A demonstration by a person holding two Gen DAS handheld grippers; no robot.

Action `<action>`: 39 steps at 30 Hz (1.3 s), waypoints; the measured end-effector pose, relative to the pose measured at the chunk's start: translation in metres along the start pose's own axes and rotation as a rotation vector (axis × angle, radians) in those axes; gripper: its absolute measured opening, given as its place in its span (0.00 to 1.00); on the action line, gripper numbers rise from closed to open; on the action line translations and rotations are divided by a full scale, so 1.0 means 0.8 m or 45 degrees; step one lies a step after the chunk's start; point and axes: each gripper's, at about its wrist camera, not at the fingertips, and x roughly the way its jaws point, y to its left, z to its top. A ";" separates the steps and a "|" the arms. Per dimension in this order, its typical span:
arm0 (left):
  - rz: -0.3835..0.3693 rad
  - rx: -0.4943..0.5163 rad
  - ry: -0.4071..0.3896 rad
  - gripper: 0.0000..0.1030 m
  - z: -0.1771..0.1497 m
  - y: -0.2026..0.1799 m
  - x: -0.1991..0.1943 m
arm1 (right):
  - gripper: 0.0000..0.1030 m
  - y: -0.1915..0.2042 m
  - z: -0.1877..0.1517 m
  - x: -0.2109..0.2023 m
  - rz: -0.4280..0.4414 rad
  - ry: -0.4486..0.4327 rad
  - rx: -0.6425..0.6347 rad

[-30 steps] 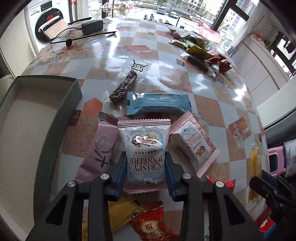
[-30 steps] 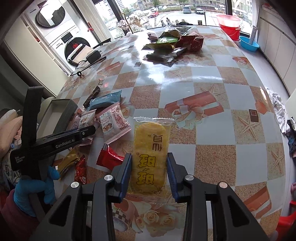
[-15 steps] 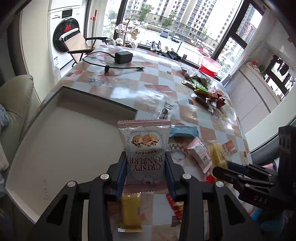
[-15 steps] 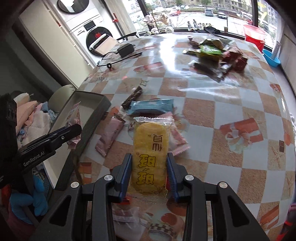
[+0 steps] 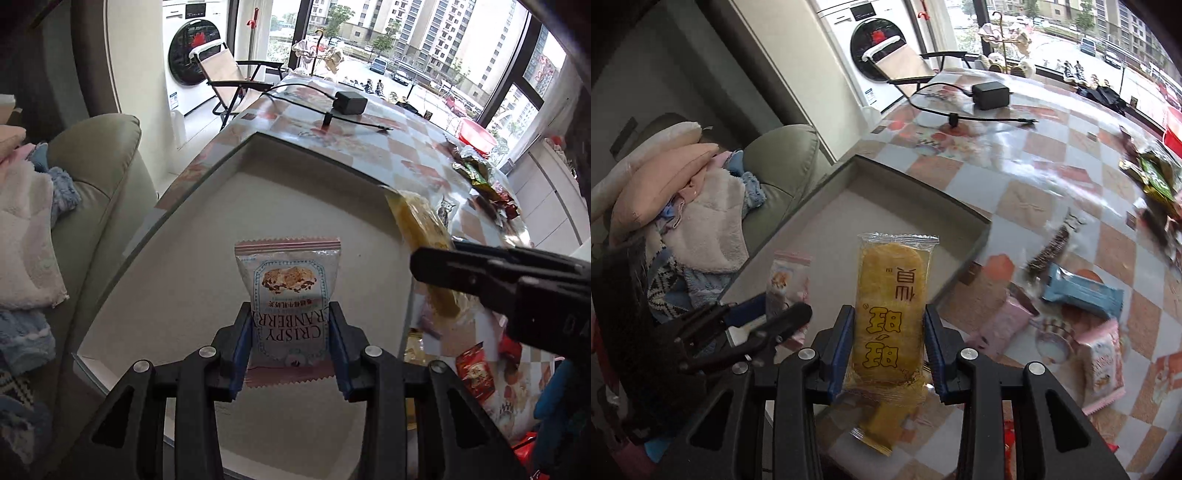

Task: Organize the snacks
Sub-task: 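Carry both packs over the gray tray and open both grippers, then grasp gold wrapper bar with left gripper while right grasps red wrapper bar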

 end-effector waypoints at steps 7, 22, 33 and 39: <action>0.041 0.038 0.004 0.78 -0.014 0.006 0.009 | 0.61 0.028 0.016 0.054 -0.021 0.110 -0.056; -0.169 0.455 0.011 0.78 -0.057 -0.118 -0.043 | 0.95 -0.116 -0.043 -0.034 -0.213 0.008 0.179; -0.035 0.351 0.215 0.78 -0.092 -0.180 0.016 | 0.95 -0.227 -0.163 -0.091 -0.385 0.083 0.306; 0.014 0.268 0.249 0.78 -0.083 -0.172 0.045 | 0.95 -0.230 -0.195 -0.076 -0.417 0.137 0.218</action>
